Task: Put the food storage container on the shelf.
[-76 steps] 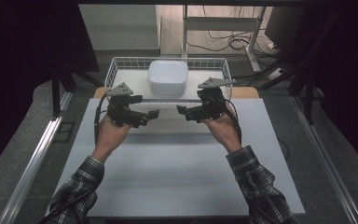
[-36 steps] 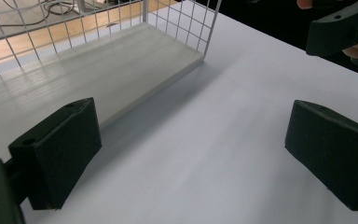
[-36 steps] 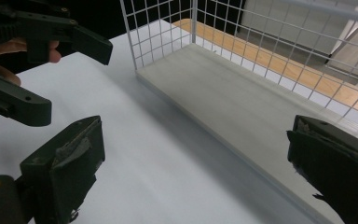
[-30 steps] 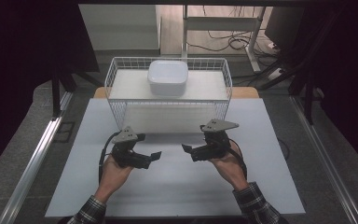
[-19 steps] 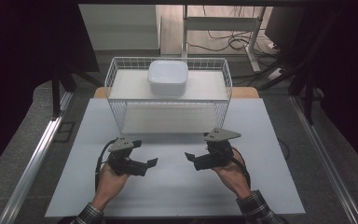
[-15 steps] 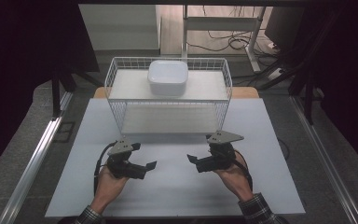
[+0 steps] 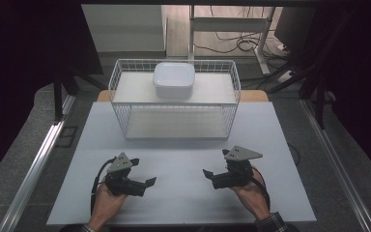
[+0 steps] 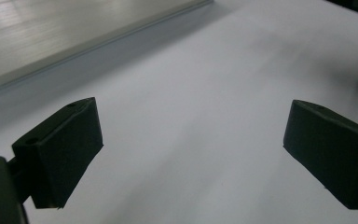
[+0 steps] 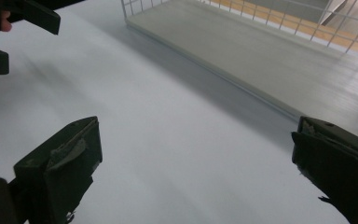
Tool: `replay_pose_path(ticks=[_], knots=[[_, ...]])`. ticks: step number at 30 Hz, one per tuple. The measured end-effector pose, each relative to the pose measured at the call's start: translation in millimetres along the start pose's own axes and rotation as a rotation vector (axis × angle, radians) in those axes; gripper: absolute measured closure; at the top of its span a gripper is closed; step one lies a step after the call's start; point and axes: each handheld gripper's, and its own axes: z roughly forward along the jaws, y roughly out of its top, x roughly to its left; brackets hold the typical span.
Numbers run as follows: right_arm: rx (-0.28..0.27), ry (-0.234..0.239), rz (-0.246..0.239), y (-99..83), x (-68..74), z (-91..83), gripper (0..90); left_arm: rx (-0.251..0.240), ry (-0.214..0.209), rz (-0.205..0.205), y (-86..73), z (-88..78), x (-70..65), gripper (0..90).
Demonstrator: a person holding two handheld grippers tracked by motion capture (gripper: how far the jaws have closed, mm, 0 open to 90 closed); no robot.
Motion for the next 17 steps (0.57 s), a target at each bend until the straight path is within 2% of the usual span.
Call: replay_pose_path(ticks=[5, 10, 13, 17], knots=[[0.013, -0.005, 0.017, -15.7, -4.6, -1.3, 1.1, 0.023, 0.002, 0.011, -13.2, 3.9, 1.8, 4.2], [0.039, -0.022, 0.025, -29.3, -9.4, -0.9, 1.0, 0.063, 0.016, 0.024, -18.0, 9.3, 0.8, 3.8], [0.073, -0.024, 0.034, -37.2, -10.6, 2.7, 1.0, 0.097, 0.034, 0.036, -19.6, 12.8, 1.0, 3.8], [0.131, -0.052, -0.009, -43.5, -8.5, 9.5, 1.0, 0.112, 0.038, 0.026, -20.5, 14.6, 2.5, 3.3]])
